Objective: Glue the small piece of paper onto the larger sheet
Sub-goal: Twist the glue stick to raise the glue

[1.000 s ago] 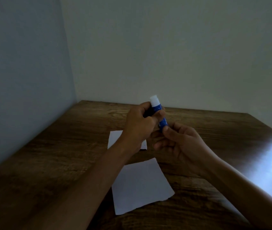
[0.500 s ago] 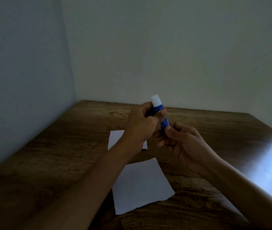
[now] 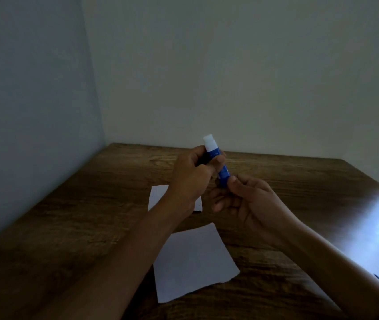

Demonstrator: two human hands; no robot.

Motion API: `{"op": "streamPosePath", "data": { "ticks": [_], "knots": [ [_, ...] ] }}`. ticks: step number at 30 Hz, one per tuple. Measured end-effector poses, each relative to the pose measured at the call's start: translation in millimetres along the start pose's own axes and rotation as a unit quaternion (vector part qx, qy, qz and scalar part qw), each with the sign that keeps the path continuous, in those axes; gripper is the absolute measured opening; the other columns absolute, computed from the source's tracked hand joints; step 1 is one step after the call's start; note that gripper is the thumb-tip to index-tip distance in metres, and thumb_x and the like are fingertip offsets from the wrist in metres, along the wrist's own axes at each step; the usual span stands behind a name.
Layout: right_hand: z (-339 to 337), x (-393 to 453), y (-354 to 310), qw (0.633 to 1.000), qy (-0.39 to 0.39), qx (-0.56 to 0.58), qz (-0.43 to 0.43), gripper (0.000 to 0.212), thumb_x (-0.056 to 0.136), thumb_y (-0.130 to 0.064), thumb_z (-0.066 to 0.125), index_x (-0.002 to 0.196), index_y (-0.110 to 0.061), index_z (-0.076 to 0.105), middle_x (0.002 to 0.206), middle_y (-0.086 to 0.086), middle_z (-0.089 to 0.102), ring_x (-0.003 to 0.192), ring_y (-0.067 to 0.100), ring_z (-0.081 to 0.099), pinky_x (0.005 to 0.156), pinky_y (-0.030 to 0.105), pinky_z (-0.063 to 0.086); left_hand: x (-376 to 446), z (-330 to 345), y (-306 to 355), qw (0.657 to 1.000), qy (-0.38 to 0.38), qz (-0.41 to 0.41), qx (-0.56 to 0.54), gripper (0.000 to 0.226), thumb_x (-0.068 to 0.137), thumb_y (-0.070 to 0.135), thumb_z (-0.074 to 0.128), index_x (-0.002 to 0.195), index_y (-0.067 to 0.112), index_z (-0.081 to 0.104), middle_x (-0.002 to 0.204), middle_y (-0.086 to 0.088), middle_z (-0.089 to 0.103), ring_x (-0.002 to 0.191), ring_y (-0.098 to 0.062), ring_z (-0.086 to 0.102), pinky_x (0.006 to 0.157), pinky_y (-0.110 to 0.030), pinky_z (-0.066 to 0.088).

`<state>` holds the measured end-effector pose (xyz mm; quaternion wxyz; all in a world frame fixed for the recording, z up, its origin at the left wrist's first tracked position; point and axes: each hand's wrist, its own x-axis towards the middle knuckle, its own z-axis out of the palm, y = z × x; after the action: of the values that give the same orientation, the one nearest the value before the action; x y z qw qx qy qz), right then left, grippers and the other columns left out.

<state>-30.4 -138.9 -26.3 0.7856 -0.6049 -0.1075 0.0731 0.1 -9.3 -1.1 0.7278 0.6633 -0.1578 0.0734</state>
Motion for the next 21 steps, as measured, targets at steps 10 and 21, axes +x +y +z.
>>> {"op": "streamPosePath", "data": {
  "ticks": [10, 21],
  "knots": [
    [1.7, -2.0, -1.0, 1.0, -0.01, 0.01, 0.017, 0.024, 0.093, -0.016, 0.039, 0.105, -0.002, 0.056, 0.076, 0.01, 0.069, 0.061, 0.019, 0.065, 0.06, 0.028, 0.055, -2.4, 0.9, -2.0, 1.0, -0.007, -0.003, 0.005, 0.011, 0.083, 0.013, 0.058, 0.079, 0.022, 0.062, 0.081, 0.005, 0.063, 0.076, -0.007, 0.06, 0.065, -0.018, 0.05],
    [2.9, -1.2, 1.3, 1.0, -0.005, 0.018, 0.016, 0.022, 0.091, -0.015, 0.042, 0.105, -0.003, 0.055, 0.078, 0.012, 0.068, 0.06, 0.02, 0.065, 0.06, 0.029, 0.056, -2.8, 2.2, -5.3, 1.0, -0.003, -0.02, 0.014, 0.01, 0.082, 0.014, 0.059, 0.091, 0.016, 0.062, 0.084, 0.005, 0.063, 0.08, -0.008, 0.061, 0.07, -0.02, 0.048]
  ]
}}
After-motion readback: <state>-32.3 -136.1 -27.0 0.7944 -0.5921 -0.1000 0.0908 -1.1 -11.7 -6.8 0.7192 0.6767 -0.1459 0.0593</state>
